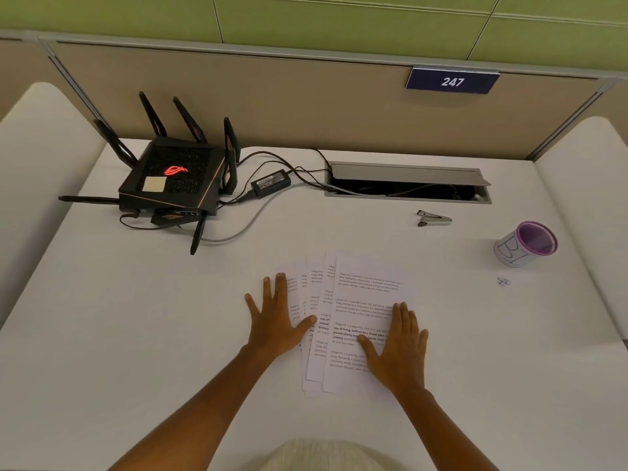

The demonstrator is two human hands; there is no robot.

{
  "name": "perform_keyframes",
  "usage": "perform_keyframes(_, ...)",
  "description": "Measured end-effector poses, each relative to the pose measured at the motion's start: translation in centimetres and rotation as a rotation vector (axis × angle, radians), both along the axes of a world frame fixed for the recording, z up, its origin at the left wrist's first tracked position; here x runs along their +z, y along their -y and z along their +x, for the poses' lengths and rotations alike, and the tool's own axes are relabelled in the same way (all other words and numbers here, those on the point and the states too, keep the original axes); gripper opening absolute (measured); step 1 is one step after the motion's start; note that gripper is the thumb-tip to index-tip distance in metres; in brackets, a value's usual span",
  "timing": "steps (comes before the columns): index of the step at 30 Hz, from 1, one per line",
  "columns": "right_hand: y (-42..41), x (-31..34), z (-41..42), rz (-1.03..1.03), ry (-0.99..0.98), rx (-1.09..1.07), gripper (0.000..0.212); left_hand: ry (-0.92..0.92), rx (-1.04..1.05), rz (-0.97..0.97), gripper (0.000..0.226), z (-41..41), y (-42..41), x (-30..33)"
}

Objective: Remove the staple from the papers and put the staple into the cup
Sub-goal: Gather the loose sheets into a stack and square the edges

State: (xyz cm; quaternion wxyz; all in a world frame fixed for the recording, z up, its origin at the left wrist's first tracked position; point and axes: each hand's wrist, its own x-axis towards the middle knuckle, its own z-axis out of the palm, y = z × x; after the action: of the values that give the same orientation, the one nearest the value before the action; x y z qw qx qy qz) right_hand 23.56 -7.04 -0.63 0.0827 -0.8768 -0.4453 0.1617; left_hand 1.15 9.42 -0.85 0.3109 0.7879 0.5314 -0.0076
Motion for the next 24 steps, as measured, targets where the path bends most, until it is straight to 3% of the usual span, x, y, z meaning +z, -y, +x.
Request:
perform_keyframes(15,-2.0,-0.6,-1.8,-0.008,-0.015,0.115,0.109,0.077,-0.059,-0.024,0.124,1.6,0.1,0.7)
perform_keyframes(24,-1.9,-0.8,-2.8,0.018,-0.02,0.129,0.108,0.274,0.001,-0.08,0.128,1.7,1.1,0.4)
